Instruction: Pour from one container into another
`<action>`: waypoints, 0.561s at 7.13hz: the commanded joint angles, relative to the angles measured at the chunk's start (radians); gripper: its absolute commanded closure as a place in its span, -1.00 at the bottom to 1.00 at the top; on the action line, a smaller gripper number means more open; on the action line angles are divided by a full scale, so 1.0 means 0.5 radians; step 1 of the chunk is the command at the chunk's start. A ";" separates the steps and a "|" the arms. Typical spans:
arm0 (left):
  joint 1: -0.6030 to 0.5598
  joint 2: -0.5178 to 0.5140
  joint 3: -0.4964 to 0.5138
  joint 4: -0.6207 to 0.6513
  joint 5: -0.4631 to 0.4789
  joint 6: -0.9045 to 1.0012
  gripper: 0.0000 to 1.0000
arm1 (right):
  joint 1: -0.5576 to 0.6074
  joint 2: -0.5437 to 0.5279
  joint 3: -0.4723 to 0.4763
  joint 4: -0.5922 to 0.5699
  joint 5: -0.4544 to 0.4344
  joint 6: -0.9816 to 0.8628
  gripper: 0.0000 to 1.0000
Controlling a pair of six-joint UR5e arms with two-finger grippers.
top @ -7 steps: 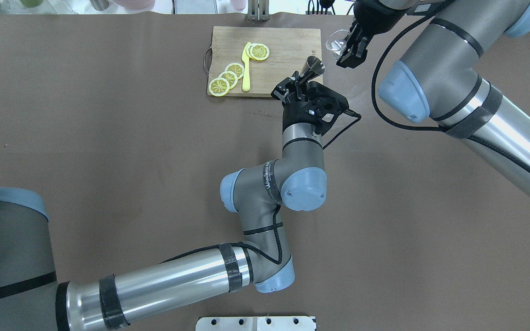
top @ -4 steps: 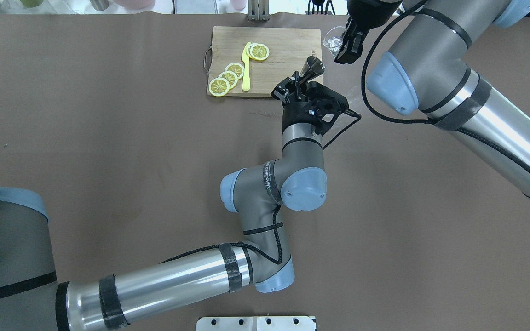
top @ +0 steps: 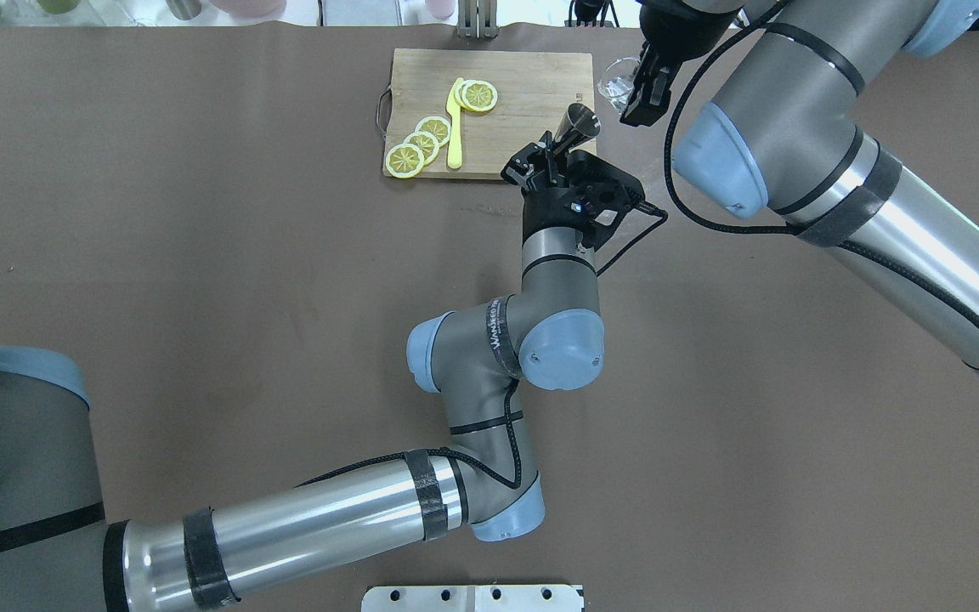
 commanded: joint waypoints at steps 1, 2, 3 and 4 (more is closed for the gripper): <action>0.000 0.002 0.002 -0.002 0.000 0.000 1.00 | -0.012 0.015 -0.027 -0.001 0.000 -0.012 1.00; 0.000 0.002 0.002 -0.002 0.000 0.000 1.00 | -0.012 0.033 -0.028 -0.064 -0.003 -0.085 1.00; 0.000 0.002 0.002 -0.002 0.000 0.000 1.00 | -0.015 0.055 -0.031 -0.123 -0.006 -0.140 1.00; 0.000 0.002 0.002 0.001 0.000 0.000 1.00 | -0.015 0.055 -0.031 -0.132 -0.006 -0.141 1.00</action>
